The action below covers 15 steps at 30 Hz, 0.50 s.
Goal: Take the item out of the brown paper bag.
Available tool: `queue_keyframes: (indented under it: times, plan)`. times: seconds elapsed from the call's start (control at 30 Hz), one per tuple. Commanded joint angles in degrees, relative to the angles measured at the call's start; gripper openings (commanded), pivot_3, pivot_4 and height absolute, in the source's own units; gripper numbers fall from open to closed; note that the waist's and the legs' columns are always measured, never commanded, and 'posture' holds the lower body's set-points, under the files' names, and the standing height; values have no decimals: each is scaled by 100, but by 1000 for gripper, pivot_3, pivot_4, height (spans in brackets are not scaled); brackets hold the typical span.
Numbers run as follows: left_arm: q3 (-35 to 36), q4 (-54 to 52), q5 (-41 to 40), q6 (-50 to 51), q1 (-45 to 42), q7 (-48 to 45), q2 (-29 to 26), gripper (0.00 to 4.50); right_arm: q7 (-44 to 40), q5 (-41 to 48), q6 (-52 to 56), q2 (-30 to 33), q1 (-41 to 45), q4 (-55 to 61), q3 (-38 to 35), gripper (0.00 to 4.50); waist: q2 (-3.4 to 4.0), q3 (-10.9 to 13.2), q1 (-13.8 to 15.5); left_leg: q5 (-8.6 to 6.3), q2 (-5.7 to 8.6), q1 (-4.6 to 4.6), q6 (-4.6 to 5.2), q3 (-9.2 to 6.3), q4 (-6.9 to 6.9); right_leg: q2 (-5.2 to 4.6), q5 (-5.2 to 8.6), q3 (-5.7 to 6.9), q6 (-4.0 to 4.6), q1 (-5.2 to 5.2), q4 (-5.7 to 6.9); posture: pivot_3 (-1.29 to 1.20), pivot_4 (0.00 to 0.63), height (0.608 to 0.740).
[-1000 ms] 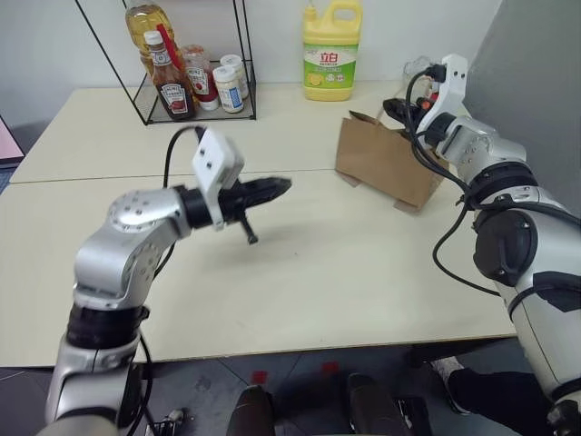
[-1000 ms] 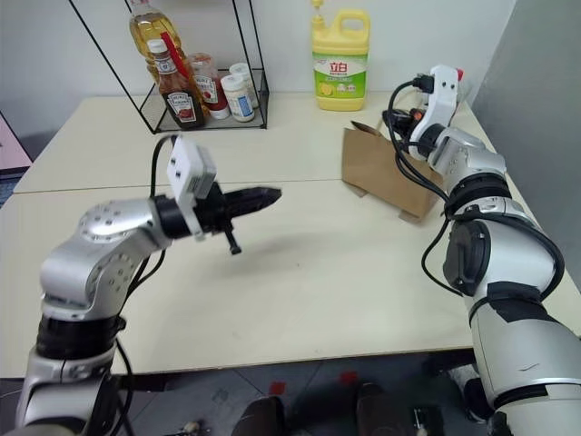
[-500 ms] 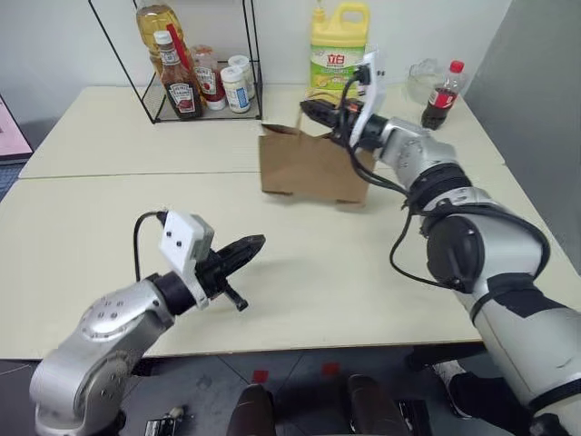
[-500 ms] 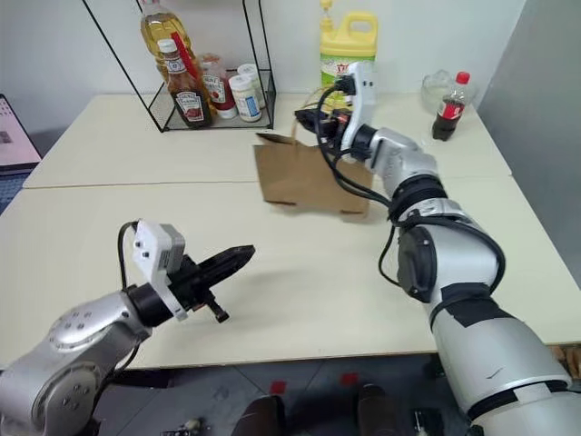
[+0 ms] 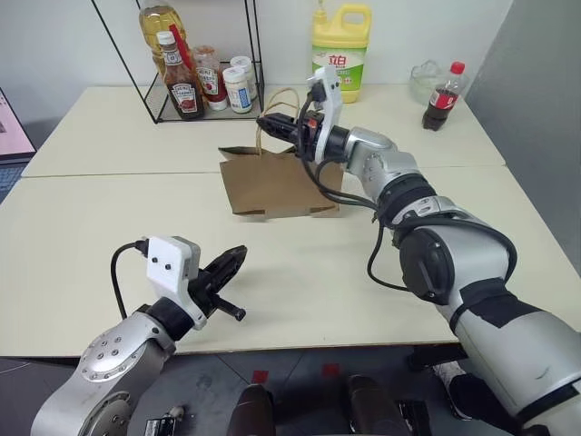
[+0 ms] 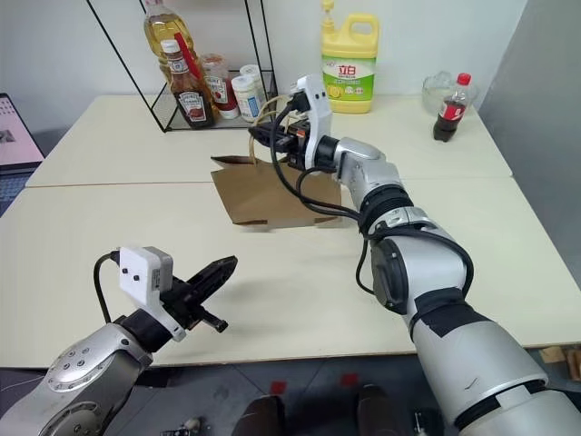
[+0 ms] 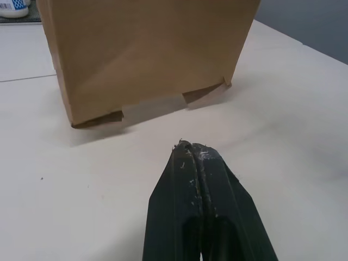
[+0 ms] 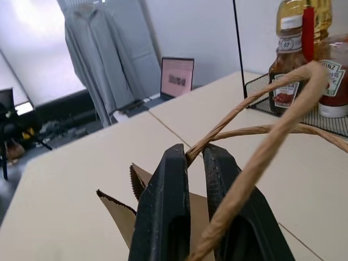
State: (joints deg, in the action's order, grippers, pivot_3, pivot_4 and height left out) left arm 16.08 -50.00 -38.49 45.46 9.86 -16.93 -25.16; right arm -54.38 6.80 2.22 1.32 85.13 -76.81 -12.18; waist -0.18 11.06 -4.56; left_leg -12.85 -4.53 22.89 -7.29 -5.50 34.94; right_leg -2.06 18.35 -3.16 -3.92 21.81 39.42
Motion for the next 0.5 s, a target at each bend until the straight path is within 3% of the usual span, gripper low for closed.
queue_keyframes:
  times: [0.03,0.07,0.13,0.23,0.5]
  plan:
    - [12,-200,-69,-182,-1,14,-31,0,-115,-61,-298,-41,16,231,86,203,0,0,2,0,0,0,0,0,0,0,0,0,0,0,1,0,150,740]
    - [2,-181,-68,-183,-12,8,-40,0,-104,-74,-313,-44,-1,234,104,203,0,0,1,0,0,1,0,1,0,0,0,-1,0,1,1,0,150,740]
    - [-16,-131,-64,-186,-44,-13,-57,0,-100,-78,-322,-40,-24,245,123,855,-1,0,-5,1,0,0,-1,1,0,0,0,-1,0,2,2,0,150,740]
    - [-53,-20,-61,-201,-128,-64,-110,0,-165,-89,-357,20,-52,261,176,1413,-1,0,-5,0,0,-1,-1,1,0,1,0,-1,0,2,2,0,150,740]
    - [-93,400,-107,-226,-488,-333,-340,0,-639,-174,-306,528,-140,382,375,4212,-2,-1,2,-8,0,-1,14,-1,0,1,0,0,0,0,1,0,150,740]
